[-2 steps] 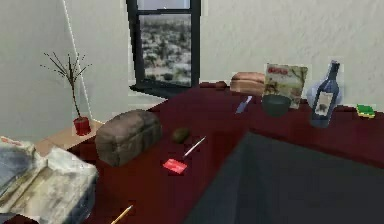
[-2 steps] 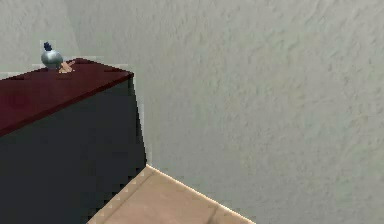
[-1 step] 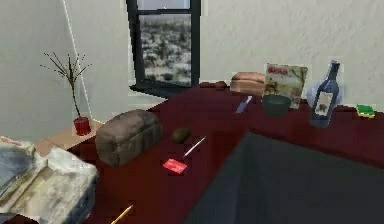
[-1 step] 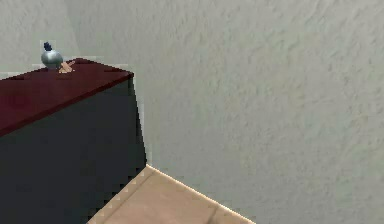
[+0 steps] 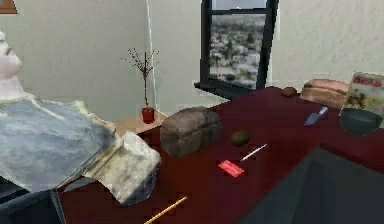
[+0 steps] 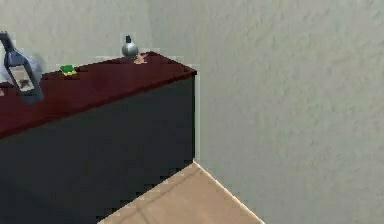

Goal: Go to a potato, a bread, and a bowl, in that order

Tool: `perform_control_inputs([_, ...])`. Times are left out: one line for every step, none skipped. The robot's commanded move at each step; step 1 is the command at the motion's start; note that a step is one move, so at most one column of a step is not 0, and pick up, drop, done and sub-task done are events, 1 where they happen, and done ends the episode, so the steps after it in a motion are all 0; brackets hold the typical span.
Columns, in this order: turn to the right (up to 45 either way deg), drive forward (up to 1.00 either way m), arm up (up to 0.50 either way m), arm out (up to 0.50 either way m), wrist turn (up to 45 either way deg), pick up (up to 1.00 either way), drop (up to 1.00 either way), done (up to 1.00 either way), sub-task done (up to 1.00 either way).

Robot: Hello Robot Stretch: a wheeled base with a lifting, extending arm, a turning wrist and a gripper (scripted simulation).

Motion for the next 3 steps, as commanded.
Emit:
perform_control_inputs([0.0, 0.00, 0.00, 0.00, 0.0, 0.00, 0.00, 0.00, 1.00])
perform_control_inputs([45.0, 0.00, 0.00, 0.00, 0.0, 0.00, 0.00, 0.00, 0.00])
perform_control_inputs([3.0, 0.00, 0.00, 0.00, 0.0, 0.00, 0.00, 0.00, 0.00])
